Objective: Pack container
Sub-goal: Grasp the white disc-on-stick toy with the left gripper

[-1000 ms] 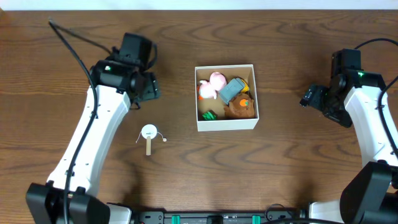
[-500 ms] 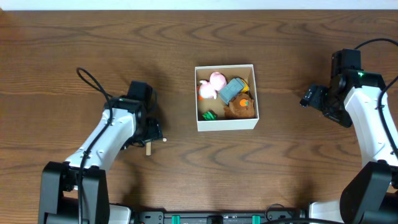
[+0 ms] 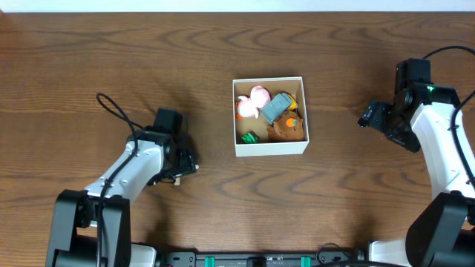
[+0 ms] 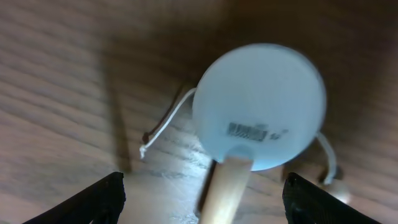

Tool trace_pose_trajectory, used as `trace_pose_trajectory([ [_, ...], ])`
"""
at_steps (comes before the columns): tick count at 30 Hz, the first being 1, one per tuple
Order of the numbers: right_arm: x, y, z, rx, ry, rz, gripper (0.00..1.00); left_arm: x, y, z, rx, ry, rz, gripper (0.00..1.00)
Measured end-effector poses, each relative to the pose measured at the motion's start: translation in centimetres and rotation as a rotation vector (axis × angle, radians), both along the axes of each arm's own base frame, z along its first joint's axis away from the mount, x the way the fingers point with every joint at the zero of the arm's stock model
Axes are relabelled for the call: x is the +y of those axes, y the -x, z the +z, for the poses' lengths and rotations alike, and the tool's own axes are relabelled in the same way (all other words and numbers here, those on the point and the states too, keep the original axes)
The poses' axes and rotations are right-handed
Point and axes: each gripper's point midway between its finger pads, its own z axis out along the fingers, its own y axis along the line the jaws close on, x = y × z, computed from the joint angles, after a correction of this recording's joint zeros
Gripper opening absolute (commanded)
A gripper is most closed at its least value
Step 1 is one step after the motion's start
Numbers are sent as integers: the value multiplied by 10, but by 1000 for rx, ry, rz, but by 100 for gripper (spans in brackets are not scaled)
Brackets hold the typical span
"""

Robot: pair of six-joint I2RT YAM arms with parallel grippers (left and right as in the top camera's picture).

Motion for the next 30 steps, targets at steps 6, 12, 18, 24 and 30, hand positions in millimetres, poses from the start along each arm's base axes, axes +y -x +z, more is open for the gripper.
trace_pose_trajectory([
  [6,0,0,0,2,0,3,99,-1,-3,0,-14,6,0,67],
  [12,0,0,0,2,0,4,99,-2,-8,0,-36,10,2,50],
  [18,0,0,0,2,1,6,99,-2,-9,0,-36,9,-1,46],
  [24,0,0,0,2,1,6,99,-2,-9,0,-38,10,0,40],
  [30,0,0,0,3,1,6,99,-2,-8,-1,-37,10,-1,33],
])
